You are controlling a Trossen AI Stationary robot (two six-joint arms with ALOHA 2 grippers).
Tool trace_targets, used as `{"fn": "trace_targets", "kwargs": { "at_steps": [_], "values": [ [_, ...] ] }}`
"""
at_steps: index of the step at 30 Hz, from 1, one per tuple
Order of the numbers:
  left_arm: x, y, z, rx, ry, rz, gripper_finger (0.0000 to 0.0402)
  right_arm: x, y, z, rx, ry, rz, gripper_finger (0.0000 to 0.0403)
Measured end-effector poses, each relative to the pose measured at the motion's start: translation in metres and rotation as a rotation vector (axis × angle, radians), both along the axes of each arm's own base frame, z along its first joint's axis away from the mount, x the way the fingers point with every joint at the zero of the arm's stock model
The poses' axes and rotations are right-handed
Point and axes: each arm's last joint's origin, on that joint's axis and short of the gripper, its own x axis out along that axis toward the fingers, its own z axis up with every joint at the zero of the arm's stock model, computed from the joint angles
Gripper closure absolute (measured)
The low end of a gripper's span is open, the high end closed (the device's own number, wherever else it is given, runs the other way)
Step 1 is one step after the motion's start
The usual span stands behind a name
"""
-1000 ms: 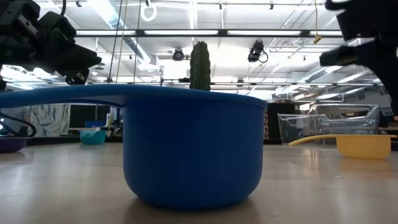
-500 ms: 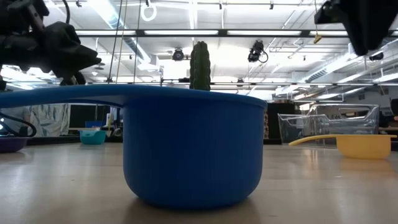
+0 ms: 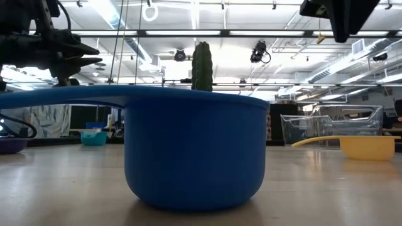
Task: Nest measuring cups in basket
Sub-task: Stack the blue measuring cup on top of the orange measuring cup
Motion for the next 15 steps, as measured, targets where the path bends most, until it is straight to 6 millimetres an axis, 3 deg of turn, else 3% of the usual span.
{"fn": "trace_targets", "kwargs": {
  "at_steps": [15],
  "values": [
    [0.000, -0.001, 0.001, 0.050, 0.002, -0.044, 0.0361, 0.021, 0.009, 0.007, 0.174, -0.196, -0.078, 0.0316]
  ]
}}
